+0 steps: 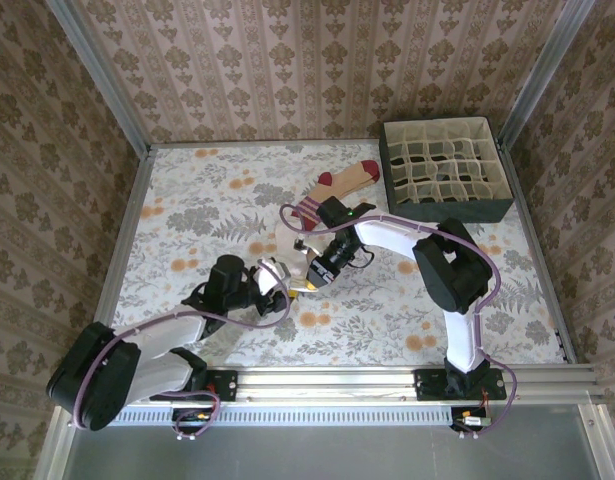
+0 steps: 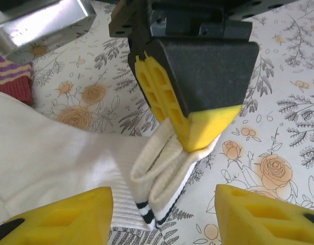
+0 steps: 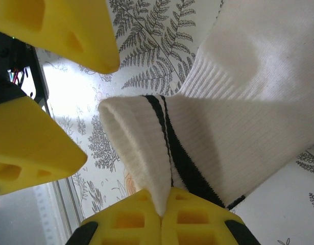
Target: Roll the socks
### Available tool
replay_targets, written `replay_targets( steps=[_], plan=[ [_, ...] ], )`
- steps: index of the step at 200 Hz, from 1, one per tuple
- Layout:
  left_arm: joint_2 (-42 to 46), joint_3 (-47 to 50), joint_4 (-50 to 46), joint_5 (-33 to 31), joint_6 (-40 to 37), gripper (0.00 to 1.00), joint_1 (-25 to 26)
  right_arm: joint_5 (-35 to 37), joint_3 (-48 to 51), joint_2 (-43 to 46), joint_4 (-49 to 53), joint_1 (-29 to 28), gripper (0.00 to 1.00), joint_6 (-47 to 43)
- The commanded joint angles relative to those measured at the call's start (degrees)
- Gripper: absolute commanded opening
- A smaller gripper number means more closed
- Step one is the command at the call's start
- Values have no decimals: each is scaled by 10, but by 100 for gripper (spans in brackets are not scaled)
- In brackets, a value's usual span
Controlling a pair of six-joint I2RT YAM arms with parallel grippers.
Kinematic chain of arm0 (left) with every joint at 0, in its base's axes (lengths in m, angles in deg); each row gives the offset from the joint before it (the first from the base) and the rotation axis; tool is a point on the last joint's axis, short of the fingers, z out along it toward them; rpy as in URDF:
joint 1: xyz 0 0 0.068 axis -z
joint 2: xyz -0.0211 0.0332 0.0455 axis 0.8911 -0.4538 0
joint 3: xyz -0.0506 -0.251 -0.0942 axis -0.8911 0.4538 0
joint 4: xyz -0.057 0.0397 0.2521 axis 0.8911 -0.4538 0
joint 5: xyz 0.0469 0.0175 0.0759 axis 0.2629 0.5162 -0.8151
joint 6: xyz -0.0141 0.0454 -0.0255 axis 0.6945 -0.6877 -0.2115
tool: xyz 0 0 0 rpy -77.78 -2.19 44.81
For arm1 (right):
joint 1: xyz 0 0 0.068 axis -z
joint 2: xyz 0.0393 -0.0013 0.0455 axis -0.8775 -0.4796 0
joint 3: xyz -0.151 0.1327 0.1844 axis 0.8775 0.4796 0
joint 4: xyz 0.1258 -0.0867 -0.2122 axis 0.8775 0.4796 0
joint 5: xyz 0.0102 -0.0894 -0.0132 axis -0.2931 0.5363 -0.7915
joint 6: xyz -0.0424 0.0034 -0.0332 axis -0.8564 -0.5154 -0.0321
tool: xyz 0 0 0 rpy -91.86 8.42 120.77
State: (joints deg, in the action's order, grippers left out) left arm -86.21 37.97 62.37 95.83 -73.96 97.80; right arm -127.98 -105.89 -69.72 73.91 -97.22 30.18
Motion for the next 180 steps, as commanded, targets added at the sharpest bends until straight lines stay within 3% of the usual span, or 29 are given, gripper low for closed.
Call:
replay_targets(
  steps=[1, 25, 85, 98, 124, 135, 160, 180],
  plan=[
    [-8, -14, 18, 17, -18, 52, -1, -18, -1, 21, 27, -2, 0, -17],
    [-13, -22, -1, 25, -24, 44, 2, -20, -1, 22, 34, -2, 0, -19],
    [-46, -28, 12, 29, -30, 40, 25, -30, -10, 16, 45, -2, 1, -18],
    [-53, -32, 15, 29, -31, 33, 27, -31, -11, 15, 47, -2, 1, -18],
    [-64, -38, 26, 33, -22, 10, 31, -39, -12, 16, 48, -2, 3, -15],
    [-67, -43, 25, 42, -18, 0, 33, -44, -10, 18, 44, -1, 8, -9],
    [-66, -52, 6, 36, 4, 0, 38, -60, 10, 34, 9, 6, 36, 21],
    [-53, -62, -19, 16, 42, 0, 39, -78, 38, 56, -40, 17, 48, 55]
  ],
)
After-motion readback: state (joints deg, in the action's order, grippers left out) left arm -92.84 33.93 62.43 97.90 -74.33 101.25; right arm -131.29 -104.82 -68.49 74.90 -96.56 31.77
